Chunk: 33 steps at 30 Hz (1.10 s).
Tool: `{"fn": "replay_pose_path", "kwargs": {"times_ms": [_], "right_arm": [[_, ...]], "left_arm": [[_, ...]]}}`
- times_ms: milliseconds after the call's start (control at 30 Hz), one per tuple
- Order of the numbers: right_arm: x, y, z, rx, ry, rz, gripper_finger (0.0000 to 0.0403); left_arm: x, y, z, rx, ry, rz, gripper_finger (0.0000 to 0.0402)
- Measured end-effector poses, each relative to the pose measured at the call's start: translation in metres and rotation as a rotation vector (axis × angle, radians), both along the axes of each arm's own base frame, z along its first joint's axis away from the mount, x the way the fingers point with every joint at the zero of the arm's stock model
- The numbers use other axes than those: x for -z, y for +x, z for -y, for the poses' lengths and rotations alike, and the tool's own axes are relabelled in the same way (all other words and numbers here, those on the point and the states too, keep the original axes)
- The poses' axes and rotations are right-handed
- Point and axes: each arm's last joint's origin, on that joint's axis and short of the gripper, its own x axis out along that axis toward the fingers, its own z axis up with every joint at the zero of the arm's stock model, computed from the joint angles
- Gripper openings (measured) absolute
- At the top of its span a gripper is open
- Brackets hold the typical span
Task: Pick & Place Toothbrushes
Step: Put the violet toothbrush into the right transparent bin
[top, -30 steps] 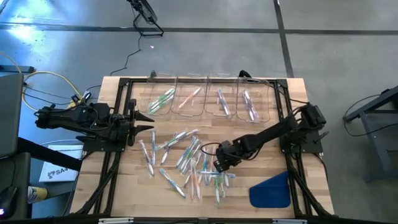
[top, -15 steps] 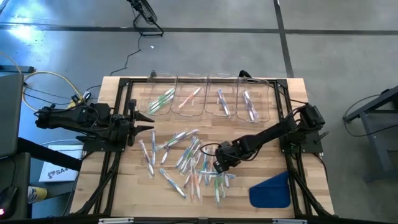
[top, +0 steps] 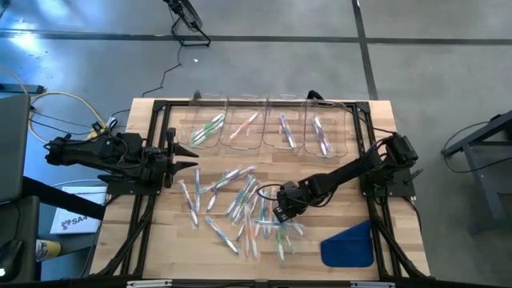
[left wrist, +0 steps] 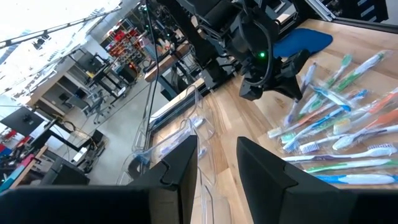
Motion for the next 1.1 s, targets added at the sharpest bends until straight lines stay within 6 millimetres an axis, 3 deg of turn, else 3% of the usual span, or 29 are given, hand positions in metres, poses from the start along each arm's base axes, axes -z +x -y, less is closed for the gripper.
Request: {"fn": "replay_pose_path", "kwargs": {"times_ms": [800,1100], "right_arm": [[-0.002,-0.002,0.0,-0.054,0.018,0.0,0.0004],[-0.032,-0.009,0.017,-0.052,-0.024,0.056,0.0001]], "left_arm": [[0.0,0.0,0.0,0.0,0.0,0.0,0.0108],[0.0,0.0,0.0,0.0,0.0,0.001,0.0108]]}}
